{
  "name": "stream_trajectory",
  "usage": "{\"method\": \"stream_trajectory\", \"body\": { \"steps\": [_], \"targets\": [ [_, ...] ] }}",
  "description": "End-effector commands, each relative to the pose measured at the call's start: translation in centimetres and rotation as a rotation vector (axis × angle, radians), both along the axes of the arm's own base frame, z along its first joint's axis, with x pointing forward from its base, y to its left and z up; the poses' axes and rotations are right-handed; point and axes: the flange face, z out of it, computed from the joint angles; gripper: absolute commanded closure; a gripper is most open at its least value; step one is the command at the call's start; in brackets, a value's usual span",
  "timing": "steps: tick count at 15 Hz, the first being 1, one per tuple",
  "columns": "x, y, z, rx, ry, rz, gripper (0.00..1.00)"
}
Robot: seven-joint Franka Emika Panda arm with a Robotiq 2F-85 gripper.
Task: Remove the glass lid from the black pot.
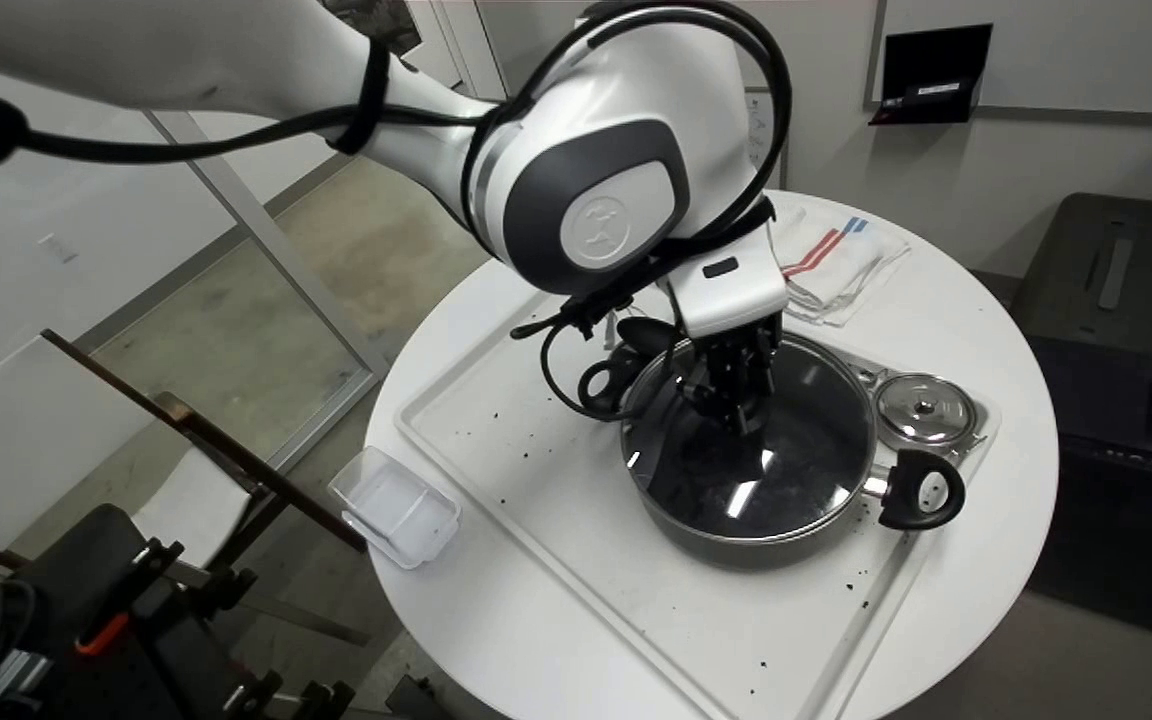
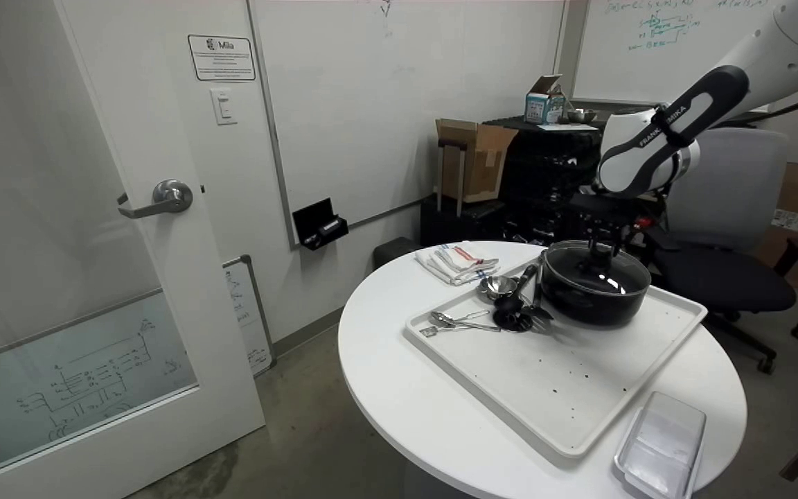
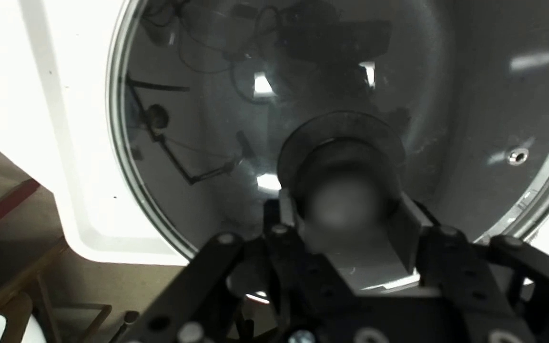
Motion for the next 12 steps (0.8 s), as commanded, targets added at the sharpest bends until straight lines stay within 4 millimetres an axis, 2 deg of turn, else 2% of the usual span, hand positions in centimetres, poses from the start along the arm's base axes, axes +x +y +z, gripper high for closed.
{"method": "stream_trajectory", "body": {
  "steps": [1, 7, 12],
  "targets": [
    [-0.7, 1.9, 1.8, 0.014, -0.009, 0.07, 0.76],
    [-0.9, 2.6, 3.3, 0.026, -0.008, 0.108, 0.76],
    [-0.4, 4.6, 4.9, 0.024, -0.003, 0.202, 0.76]
  ]
}}
